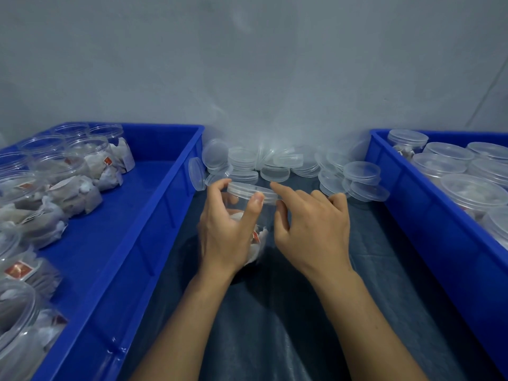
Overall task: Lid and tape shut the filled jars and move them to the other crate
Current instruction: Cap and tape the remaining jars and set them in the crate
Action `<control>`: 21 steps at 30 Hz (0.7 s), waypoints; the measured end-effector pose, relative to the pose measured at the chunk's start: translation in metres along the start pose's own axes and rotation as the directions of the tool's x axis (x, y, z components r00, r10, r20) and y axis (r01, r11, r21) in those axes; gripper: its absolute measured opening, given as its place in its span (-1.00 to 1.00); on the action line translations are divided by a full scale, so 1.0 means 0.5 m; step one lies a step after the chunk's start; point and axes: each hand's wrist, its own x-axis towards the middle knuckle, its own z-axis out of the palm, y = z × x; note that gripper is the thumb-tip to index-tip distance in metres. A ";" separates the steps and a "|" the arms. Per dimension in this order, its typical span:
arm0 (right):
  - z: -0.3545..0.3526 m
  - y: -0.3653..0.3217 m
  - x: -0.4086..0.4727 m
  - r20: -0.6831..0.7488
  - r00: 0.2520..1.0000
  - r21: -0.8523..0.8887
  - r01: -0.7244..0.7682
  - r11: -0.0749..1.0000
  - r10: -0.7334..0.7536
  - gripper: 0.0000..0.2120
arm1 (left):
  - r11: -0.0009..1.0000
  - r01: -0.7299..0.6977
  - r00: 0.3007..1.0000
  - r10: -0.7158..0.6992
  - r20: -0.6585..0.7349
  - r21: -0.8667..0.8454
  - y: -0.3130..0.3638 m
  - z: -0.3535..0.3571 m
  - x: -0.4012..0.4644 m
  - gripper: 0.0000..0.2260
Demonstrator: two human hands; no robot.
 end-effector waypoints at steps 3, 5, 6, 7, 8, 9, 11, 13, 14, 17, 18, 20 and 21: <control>-0.001 0.002 -0.001 0.008 1.000 0.019 -0.014 1.000 0.013 -0.64 | 0.998 -0.011 0.999 0.008 0.040 0.058 0.002 0.000 -0.002 -0.33; -0.002 0.002 -0.003 0.008 1.000 0.047 -0.020 0.999 0.019 -0.65 | 0.991 -0.045 0.997 0.036 0.069 0.129 0.003 0.000 -0.004 -0.32; -0.003 0.002 -0.004 0.001 1.000 0.065 -0.019 0.998 0.019 -0.67 | 0.982 -0.072 0.995 0.058 0.082 0.175 0.003 0.000 -0.005 -0.32; -0.004 0.001 -0.005 -0.009 1.000 0.084 -0.016 0.996 0.017 -0.68 | 0.974 -0.092 0.993 0.073 0.095 0.209 0.004 0.001 -0.006 -0.31; -0.005 0.000 -0.006 -0.016 1.000 0.097 -0.012 0.995 0.014 -0.69 | 0.970 -0.097 0.992 0.076 0.104 0.223 0.005 0.003 -0.007 -0.29; -0.007 -0.002 -0.006 -0.015 1.000 0.104 -0.008 0.995 0.010 -0.70 | 0.970 -0.093 0.992 0.070 0.108 0.226 0.006 0.004 -0.007 -0.27; -0.011 -0.008 -0.006 0.031 0.999 0.123 -0.012 0.992 0.008 -0.65 | 0.973 -0.075 0.993 0.054 0.101 0.218 0.005 0.006 -0.006 -0.28; -0.019 -0.011 -0.005 0.097 0.995 0.196 -0.050 0.979 0.032 -0.55 | 0.981 -0.058 0.995 0.040 0.095 0.187 0.001 0.005 -0.006 -0.33; -0.022 -0.010 -0.005 0.117 0.992 0.242 -0.078 0.967 0.051 -0.52 | 0.985 -0.046 0.995 0.031 0.090 0.165 -0.001 0.004 -0.005 -0.35; -0.029 0.007 -0.003 0.203 0.975 0.309 -0.148 0.939 0.087 -0.50 | 0.997 -0.019 0.998 0.014 0.064 0.079 -0.007 0.001 -0.003 -0.46; -0.030 0.012 -0.002 0.236 0.968 0.306 -0.155 0.939 0.083 -0.52 | 0.998 -0.012 0.998 0.009 0.057 0.059 -0.007 0.000 -0.002 -0.48; -0.029 0.018 -0.001 0.250 0.966 0.267 -0.129 0.955 0.060 -0.54 | 0.999 -0.009 0.999 0.007 0.052 0.036 -0.009 -0.003 0.001 -0.50; -0.028 0.018 -0.001 0.241 0.969 0.241 -0.110 0.964 0.050 -0.54 | 0.999 -0.012 0.998 0.011 0.055 0.032 -0.010 -0.004 0.001 -0.51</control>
